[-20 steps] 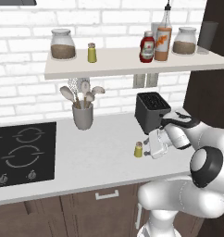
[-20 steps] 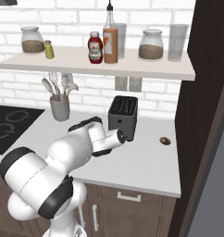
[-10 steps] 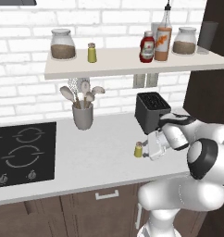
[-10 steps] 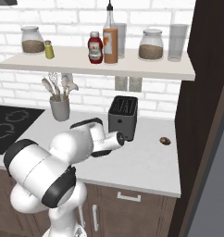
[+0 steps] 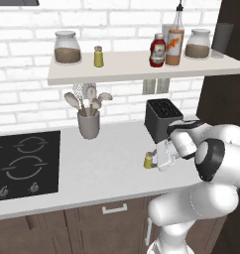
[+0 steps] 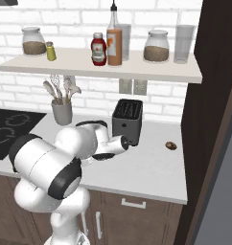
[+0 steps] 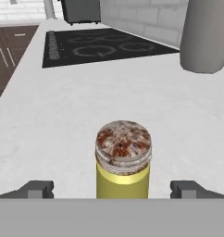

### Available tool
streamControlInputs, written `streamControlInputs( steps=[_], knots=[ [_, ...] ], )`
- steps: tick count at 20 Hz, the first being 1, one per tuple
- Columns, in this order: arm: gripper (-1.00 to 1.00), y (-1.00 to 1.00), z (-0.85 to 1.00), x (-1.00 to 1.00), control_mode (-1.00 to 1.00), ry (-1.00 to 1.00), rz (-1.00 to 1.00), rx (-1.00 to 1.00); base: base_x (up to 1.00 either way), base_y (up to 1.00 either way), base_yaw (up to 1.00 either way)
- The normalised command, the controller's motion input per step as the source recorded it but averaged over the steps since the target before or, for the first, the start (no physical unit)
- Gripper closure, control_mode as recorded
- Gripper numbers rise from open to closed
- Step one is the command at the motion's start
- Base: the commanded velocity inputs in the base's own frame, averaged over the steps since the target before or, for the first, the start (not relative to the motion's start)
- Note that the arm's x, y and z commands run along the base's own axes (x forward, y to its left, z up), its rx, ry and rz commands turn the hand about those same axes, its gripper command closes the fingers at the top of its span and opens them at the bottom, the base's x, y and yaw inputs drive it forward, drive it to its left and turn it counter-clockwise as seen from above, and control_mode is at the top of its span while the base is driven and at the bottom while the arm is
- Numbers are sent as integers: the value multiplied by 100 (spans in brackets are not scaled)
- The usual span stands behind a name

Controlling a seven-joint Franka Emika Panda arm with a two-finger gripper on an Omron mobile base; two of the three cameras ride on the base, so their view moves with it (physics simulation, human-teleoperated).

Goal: Put the shaker and condiment bottle from the counter next to their counterparts in the cabinet.

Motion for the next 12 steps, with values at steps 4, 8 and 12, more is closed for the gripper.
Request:
streamControlInputs(
  steps=[4, 8, 12],
  knots=[
    [-100, 0, -9, 13, -100, 0, 0, 0, 0, 0, 0],
    [-100, 0, -14, 9, -100, 4, 0, 2, 0, 0, 0],
    [-100, 1, -11, 18, -100, 8, 0, 4, 0, 0, 0]
  ],
)
